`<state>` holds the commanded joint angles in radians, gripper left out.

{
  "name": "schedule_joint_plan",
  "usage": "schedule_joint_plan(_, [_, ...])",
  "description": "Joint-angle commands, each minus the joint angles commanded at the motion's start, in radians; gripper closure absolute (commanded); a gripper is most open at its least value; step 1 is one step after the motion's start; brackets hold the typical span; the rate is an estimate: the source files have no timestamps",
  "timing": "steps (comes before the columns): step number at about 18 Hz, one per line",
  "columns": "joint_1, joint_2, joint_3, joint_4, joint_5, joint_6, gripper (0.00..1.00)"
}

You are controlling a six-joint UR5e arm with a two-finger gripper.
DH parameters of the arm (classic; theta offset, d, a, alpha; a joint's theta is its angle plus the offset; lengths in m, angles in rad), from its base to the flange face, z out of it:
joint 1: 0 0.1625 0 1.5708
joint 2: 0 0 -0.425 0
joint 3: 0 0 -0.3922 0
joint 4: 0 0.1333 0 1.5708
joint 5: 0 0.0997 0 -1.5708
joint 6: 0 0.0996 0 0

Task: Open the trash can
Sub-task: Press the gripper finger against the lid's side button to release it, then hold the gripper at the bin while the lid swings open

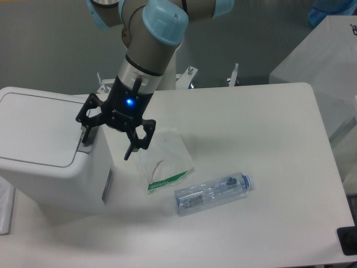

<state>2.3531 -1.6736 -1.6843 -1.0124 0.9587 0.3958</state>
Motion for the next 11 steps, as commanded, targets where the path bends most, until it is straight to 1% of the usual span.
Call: schedule_joint_plan(11, [0.000, -0.006, -0.002, 0.000, 0.000, -0.011, 0.00])
